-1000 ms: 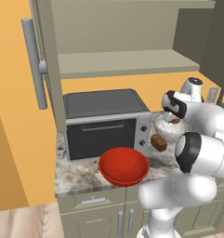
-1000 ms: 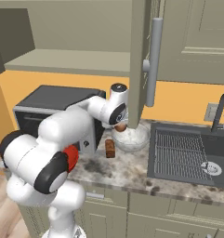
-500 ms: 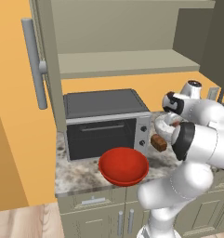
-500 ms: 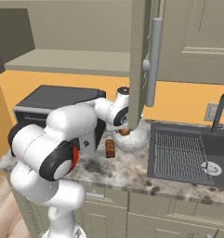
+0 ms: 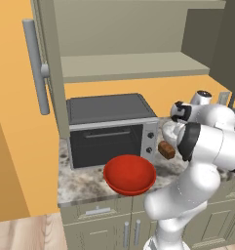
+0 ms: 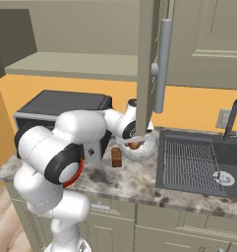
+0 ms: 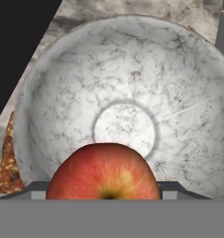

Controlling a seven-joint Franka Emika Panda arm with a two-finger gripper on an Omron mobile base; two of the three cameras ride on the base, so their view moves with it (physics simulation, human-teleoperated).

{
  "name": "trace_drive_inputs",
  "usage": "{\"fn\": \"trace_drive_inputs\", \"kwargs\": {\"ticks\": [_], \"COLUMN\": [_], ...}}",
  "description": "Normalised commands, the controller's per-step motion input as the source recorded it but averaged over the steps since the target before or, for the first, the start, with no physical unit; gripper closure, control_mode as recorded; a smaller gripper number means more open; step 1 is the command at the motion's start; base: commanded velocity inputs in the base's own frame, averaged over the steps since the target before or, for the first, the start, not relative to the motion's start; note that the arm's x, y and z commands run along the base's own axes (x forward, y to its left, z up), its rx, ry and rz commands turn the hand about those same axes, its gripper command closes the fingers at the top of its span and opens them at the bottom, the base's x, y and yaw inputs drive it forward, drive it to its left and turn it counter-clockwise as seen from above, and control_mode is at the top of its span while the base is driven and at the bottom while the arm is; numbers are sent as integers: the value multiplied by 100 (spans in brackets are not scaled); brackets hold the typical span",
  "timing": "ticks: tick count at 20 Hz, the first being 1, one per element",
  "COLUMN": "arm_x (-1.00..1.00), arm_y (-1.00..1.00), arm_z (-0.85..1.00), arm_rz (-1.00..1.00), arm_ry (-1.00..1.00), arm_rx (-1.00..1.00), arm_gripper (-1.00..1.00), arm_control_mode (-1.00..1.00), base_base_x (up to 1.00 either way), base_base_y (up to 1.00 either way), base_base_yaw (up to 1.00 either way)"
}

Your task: Pick both bowls and place them on the counter. Then place the bread in one bowl and place the apple in the other bowl.

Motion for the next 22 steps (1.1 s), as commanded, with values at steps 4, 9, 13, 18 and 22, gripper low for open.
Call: {"fn": "trace_drive_inputs", "kwargs": {"ticks": [4, 9, 13, 18, 22], "arm_x": [0, 1, 0, 0, -25], "arm_y": [0, 0, 0, 1, 8], "arm_z": [-10, -2, 17, 44, 38], "arm_rz": [0, 0, 0, 0, 0], "arm_ry": [0, 0, 0, 1, 0], "arm_rx": [0, 0, 0, 0, 0], "arm_gripper": [100, -100, -100, -100, -100], "arm_control_mode": [-100, -100, -100, -100, -100], "base_base_x": [0, 0, 0, 0, 0], "base_base_y": [0, 0, 0, 0, 0], "base_base_yaw": [0, 0, 0, 0, 0]}}
